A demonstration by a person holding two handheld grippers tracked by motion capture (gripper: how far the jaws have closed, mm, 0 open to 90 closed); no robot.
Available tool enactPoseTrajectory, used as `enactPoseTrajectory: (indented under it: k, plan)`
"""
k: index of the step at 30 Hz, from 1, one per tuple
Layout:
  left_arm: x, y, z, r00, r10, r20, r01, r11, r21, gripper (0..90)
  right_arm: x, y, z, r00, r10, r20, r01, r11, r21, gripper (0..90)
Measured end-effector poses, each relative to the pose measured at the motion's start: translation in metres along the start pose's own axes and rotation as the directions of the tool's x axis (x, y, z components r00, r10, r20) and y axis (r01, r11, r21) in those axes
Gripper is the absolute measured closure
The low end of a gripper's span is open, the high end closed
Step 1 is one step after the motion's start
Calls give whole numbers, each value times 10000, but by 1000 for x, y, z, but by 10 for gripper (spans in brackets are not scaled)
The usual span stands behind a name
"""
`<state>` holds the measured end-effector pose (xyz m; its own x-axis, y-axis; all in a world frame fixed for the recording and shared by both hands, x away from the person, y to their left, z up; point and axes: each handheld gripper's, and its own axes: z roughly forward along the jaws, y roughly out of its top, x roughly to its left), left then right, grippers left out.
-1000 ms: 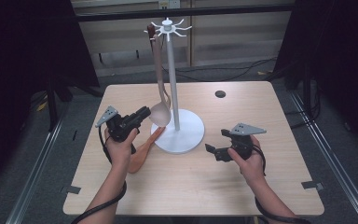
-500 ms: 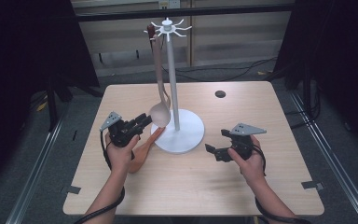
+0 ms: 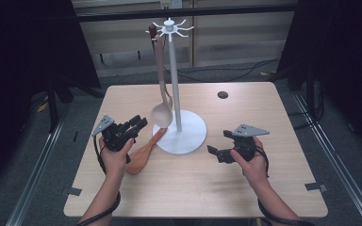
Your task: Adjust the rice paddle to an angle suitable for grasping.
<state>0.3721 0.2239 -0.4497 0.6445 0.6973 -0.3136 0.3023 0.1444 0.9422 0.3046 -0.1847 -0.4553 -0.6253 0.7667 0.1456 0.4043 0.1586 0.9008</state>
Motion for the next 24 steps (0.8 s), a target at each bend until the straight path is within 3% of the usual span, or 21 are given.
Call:
enactPoseTrajectory:
  k: [6,10,11,12,15,17,24]
  plan:
    - [7,-3,-7,9989,129,-444,-104,9985,542,570,0,0,0,10000,-13,-32,13,10000,17,88]
    - [6,-7,-4,9947,661,-792,-538,9874,1486,528,1,1,1,10000,7,-2,-7,10000,8,88]
    - [5,-8,-3,9931,868,-782,-706,9792,1904,522,1,1,1,10000,-2,-29,2,10000,18,88]
    - [4,-9,-2,9930,880,-788,-708,9774,1993,509,2,1,1,10000,-17,-9,17,10000,20,88]
    - [2,-12,3,9890,1213,-847,-952,9599,2635,496,2,0,1,10000,-18,-4,18,10000,29,88]
    - [2,-15,8,9859,1435,-860,-1090,9408,3209,483,2,0,1,10000,-11,-4,11,10000,38,88]
    - [5,-28,18,9851,1431,-954,-934,9109,4018,466,1,0,0,10000,-15,25,15,10000,27,88]
